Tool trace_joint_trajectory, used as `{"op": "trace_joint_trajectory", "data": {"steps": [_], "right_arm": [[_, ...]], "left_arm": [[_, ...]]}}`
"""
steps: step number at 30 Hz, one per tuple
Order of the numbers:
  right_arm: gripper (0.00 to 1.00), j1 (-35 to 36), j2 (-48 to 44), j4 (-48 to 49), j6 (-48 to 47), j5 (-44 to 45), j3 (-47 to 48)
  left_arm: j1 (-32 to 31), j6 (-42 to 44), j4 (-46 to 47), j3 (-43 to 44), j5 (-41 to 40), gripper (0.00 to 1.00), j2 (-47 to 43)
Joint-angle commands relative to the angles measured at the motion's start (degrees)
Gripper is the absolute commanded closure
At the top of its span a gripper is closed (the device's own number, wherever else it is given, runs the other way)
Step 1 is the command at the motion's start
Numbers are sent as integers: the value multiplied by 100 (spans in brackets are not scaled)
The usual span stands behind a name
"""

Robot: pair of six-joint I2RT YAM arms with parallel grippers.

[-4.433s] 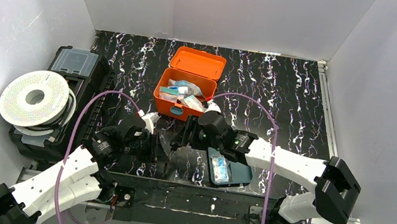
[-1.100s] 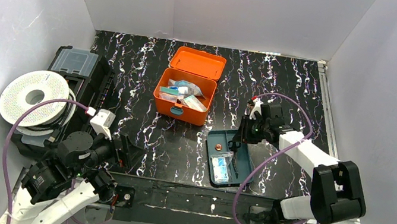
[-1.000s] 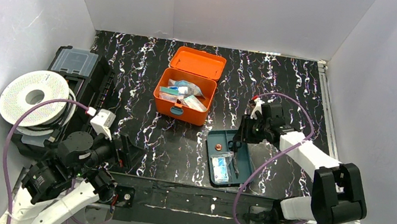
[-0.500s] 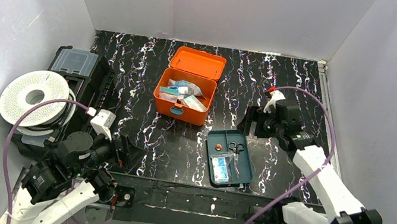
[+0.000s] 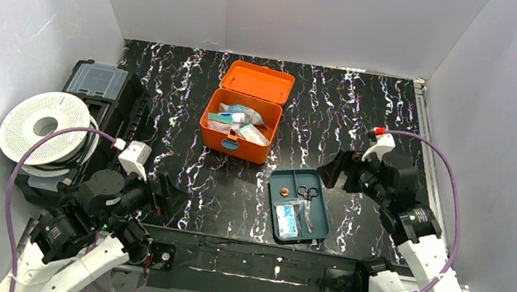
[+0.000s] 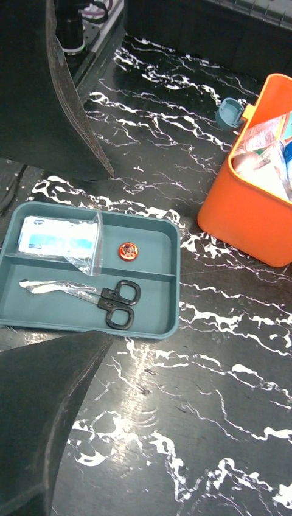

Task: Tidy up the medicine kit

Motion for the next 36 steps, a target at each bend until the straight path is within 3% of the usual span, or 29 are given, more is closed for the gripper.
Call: {"op": "trace_joint_trajectory", "data": {"steps": [1, 7, 17, 24, 29, 36], "right_arm": [[2, -27, -541, 6, 408, -130, -336], [1, -27, -1089, 282, 745, -721, -714], [2, 158, -879, 1572, 1689, -1481, -1588], [2, 583, -408, 2302, 1813, -1321, -1579], [2, 956, 314, 2196, 1579, -992, -1142], [1, 1297, 902, 1727, 1082, -498, -495]], "left_arm": [[-24, -98, -74, 40, -344, 2, 202], [-15, -85, -58, 35, -449, 2, 283], [-24, 18, 253, 238, -878, 2, 905], [-12, 55, 414, 1121, -1268, 2, 2731], [88, 231, 607, 1778, -1287, 2, 3966], [967, 411, 1018, 2227, -651, 2, 4980]]}}
